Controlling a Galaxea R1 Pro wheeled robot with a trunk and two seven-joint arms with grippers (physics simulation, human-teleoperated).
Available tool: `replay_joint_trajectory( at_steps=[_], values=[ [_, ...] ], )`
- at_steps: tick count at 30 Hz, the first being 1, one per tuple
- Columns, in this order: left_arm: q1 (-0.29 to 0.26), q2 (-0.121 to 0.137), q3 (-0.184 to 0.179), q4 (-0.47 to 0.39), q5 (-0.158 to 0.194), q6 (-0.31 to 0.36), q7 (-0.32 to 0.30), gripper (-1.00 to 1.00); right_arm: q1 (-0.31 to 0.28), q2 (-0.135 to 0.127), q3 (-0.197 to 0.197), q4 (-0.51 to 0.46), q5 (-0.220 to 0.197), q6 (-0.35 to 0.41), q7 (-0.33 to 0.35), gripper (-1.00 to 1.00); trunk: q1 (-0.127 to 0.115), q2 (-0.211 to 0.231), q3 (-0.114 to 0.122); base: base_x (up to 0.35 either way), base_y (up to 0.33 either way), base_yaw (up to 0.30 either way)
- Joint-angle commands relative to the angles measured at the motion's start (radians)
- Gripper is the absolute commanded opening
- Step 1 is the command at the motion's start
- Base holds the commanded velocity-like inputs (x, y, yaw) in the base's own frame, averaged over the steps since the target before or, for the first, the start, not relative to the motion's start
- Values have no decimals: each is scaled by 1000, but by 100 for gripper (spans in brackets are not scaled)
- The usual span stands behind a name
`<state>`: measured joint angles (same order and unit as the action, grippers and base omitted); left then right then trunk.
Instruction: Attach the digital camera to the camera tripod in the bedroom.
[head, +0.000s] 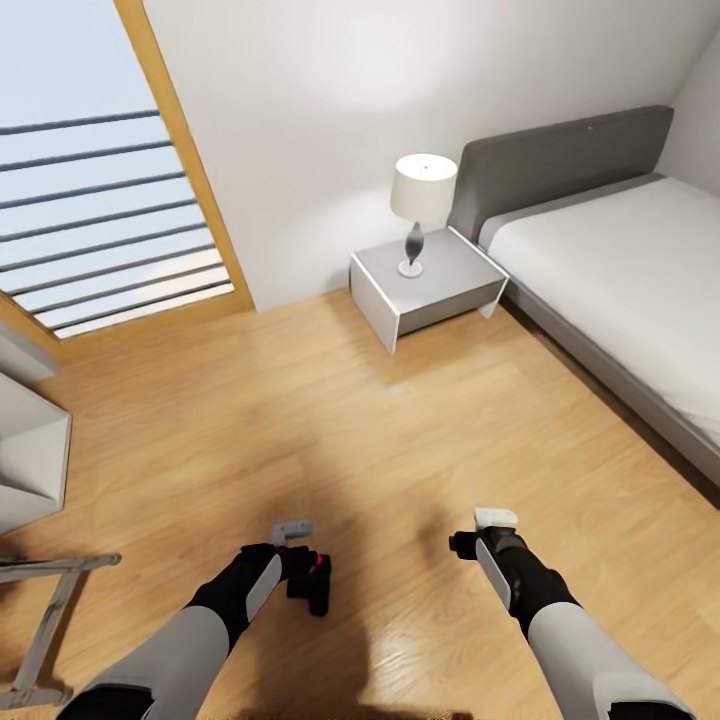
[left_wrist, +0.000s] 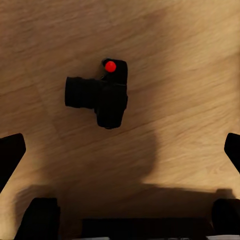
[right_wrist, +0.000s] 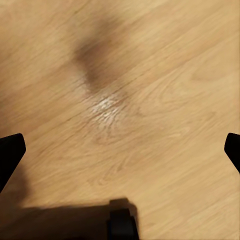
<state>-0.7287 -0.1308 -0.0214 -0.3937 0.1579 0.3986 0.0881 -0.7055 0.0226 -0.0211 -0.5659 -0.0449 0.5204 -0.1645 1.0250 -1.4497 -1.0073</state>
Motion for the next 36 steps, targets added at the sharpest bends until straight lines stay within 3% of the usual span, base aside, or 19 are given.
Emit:
replay_joint_trajectory(
  at_steps=[1, 9, 19, 36],
  values=[
    [0, 0, -2, -2, 10, 5, 7, 100, 0, 1, -2, -2, -4, 4, -5, 100, 0, 0, -2, 0, 0, 0],
    [0, 0, -2, -2, 11, 5, 23, 100, 0, 2, -2, -2, -1, 4, -5, 100, 0, 0, -15, 0, 0, 0],
    [0, -2, -2, -5, 11, 5, 115, 100, 0, 2, -1, -2, 2, 4, -6, 100, 0, 0, -31, 0, 0, 0],
    [0, -1, -2, -2, 11, 5, 117, 100, 0, 2, 0, -2, 2, 4, -6, 100, 0, 0, -58, 0, 0, 0]
  ],
)
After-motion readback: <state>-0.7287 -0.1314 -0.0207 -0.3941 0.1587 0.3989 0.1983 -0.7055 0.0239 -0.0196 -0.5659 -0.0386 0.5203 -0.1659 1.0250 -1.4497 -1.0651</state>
